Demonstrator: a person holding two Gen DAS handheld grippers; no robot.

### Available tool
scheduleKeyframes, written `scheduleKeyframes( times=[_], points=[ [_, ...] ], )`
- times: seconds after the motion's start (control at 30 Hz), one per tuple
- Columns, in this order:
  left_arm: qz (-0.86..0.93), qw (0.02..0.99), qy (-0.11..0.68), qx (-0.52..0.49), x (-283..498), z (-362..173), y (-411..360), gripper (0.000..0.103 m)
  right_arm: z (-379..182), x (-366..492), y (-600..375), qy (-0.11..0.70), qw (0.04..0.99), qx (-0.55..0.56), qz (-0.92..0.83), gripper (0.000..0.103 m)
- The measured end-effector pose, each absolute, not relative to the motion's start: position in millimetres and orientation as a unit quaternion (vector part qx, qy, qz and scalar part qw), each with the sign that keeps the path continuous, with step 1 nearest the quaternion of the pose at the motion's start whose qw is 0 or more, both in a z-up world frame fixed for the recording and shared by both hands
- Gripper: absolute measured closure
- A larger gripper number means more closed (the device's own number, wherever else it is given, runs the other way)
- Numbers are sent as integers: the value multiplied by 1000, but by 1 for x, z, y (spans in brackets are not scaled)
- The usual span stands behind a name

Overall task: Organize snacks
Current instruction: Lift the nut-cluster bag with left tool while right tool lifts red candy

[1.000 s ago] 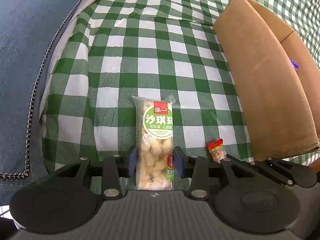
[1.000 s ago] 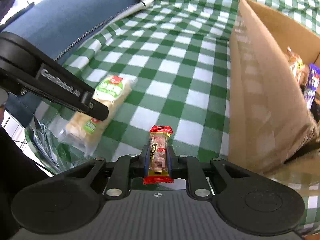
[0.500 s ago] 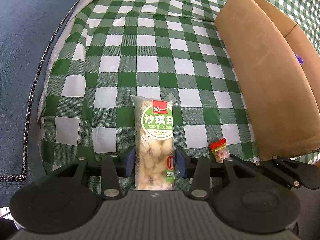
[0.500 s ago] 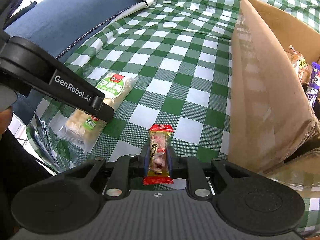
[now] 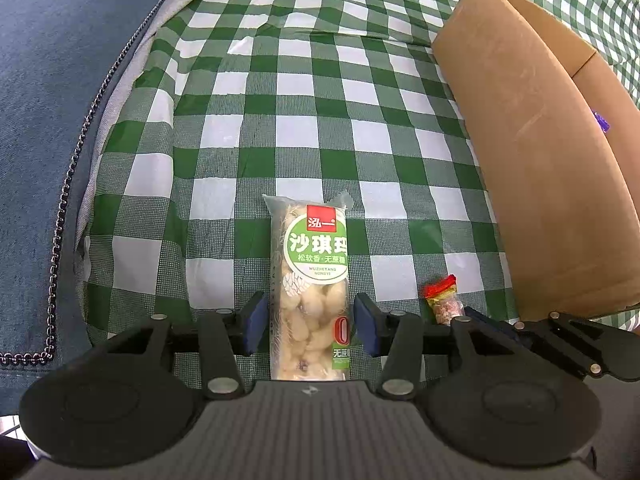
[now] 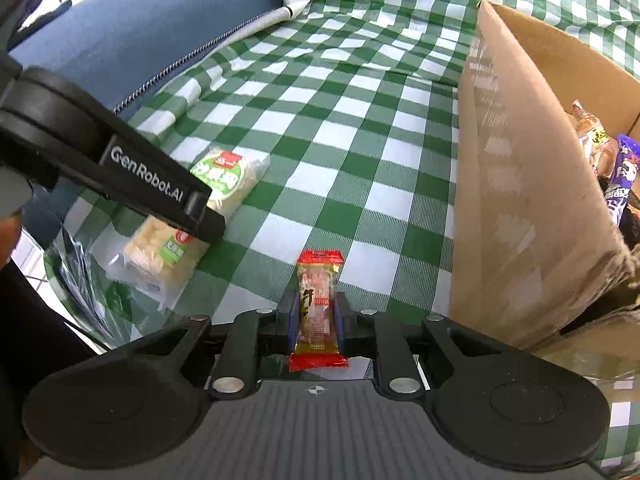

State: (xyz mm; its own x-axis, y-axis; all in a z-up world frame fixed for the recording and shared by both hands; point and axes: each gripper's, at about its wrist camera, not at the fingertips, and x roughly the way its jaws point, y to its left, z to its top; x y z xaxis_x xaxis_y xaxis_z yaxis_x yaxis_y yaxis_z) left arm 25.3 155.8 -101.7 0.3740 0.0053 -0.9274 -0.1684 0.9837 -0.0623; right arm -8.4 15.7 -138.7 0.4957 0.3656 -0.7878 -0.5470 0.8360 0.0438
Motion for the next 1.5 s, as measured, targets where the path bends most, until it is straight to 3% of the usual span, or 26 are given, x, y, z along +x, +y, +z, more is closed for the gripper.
scheduleKeyframes(
  times=[0.87,1.3,1.5],
  points=[
    [50,824,561,-55,28,-107,156,51,-137,-9,15,426,858,-104,267,85],
    [49,827,559,-34,28,-109,153,63,-134,-9,15,424,860,-101,265,85],
    [66,860,502,-62,23,-87,163,64,-124,-11,14,408,868,-99,264,85]
  ],
)
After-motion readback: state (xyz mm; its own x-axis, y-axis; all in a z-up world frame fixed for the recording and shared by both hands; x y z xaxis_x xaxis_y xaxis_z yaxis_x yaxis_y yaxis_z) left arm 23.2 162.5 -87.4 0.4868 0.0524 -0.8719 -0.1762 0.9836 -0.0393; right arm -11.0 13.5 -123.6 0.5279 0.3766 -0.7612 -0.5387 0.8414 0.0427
